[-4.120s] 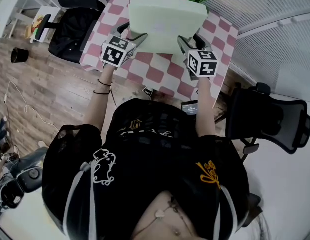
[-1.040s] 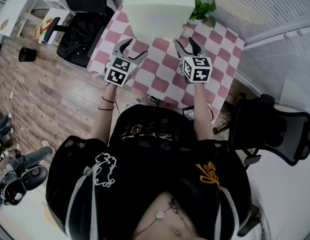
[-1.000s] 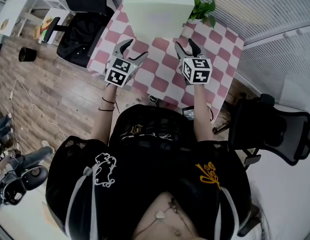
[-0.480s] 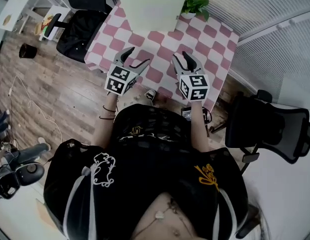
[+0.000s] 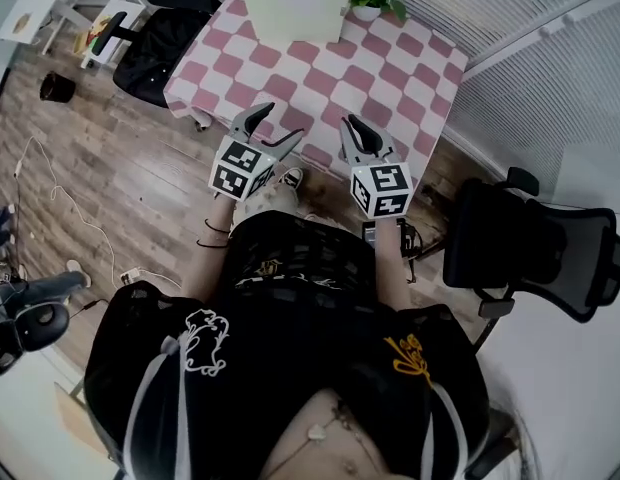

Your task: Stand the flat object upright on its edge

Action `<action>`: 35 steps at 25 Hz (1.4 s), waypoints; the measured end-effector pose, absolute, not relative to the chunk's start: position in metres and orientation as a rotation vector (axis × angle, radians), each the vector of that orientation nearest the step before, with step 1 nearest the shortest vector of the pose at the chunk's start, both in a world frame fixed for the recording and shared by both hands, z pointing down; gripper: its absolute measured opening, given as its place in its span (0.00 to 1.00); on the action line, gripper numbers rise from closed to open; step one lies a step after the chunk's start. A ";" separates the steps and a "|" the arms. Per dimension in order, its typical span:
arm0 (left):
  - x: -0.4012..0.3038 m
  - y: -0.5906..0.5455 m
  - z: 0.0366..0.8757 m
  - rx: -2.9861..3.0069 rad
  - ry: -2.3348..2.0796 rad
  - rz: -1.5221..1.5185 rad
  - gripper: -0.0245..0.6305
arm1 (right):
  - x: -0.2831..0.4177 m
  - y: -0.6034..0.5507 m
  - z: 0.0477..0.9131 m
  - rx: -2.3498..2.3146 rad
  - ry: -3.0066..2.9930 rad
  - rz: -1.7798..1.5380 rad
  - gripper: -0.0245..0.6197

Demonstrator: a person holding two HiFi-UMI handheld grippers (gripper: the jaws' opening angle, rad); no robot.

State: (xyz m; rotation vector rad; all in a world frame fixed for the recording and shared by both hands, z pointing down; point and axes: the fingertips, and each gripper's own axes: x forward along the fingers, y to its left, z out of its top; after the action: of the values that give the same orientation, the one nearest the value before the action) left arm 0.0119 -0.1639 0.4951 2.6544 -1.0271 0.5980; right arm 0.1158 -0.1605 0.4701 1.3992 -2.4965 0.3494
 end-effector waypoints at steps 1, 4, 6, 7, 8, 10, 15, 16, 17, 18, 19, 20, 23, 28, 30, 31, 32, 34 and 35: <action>0.015 -0.154 0.495 2.656 -1.028 0.593 0.55 | 0.116 -0.151 0.470 1.386 -2.503 0.345 0.12; 0.024 -0.125 0.495 2.650 -1.026 0.582 0.55 | 0.117 -0.125 0.472 1.346 -2.516 0.333 0.11; 0.030 -0.106 0.495 2.647 -1.022 0.574 0.55 | 0.118 -0.108 0.473 1.329 -2.523 0.334 0.11; 0.031 -0.097 0.495 2.646 -1.026 0.570 0.55 | 0.118 -0.101 0.473 1.321 -2.528 0.337 0.10; 0.032 -0.089 0.495 2.648 -1.033 0.567 0.55 | 0.117 -0.094 0.474 1.312 -2.534 0.340 0.10; 0.030 -0.075 0.495 2.651 -1.054 0.562 0.54 | 0.115 -0.082 0.477 1.293 -2.550 0.350 0.10; 0.018 -0.048 0.491 2.630 -1.129 0.574 0.43 | 0.105 -0.058 0.484 1.247 -2.579 0.376 0.10; 0.016 -0.045 0.490 2.627 -1.141 0.572 0.41 | 0.104 -0.055 0.485 1.242 -2.583 0.380 0.10; 0.014 -0.043 0.489 2.625 -1.151 0.571 0.40 | 0.102 -0.053 0.485 1.238 -2.587 0.385 0.10; 0.011 -0.041 0.487 2.622 -1.159 0.571 0.38 | 0.101 -0.052 0.486 1.236 -2.592 0.389 0.10; 0.009 -0.039 0.486 2.619 -1.166 0.569 0.36 | 0.099 -0.051 0.486 1.234 -2.595 0.392 0.10; 0.007 -0.038 0.485 2.615 -1.171 0.566 0.35 | 0.097 -0.049 0.486 1.234 -2.598 0.396 0.10; 0.001 -0.035 0.482 2.609 -1.182 0.555 0.29 | 0.091 -0.047 0.486 1.240 -2.602 0.402 0.10; -0.014 -0.030 0.479 2.622 -1.192 0.549 0.22 | 0.079 -0.041 0.484 1.257 -2.585 0.394 0.10; -0.022 -0.024 0.478 2.626 -1.190 0.539 0.21 | 0.073 -0.037 0.484 1.272 -2.579 0.394 0.10; -0.026 -0.021 0.478 2.622 -1.189 0.533 0.20 | 0.069 -0.035 0.486 1.280 -2.574 0.397 0.10; -0.030 -0.017 0.479 2.620 -1.190 0.530 0.20 | 0.066 -0.033 0.488 1.288 -2.565 0.402 0.10; -0.044 -0.008 0.480 2.626 -1.192 0.538 0.19 | 0.057 -0.025 0.491 1.302 -2.551 0.423 0.10; -0.052 -0.002 0.481 2.633 -1.190 0.544 0.18 | 0.051 -0.020 0.492 1.312 -2.548 0.436 0.10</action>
State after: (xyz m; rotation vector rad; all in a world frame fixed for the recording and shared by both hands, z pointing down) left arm -0.0524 -0.0025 0.4808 2.6327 -1.1901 0.5437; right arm 0.0513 -0.0204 0.4924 1.3117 -2.5482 0.4364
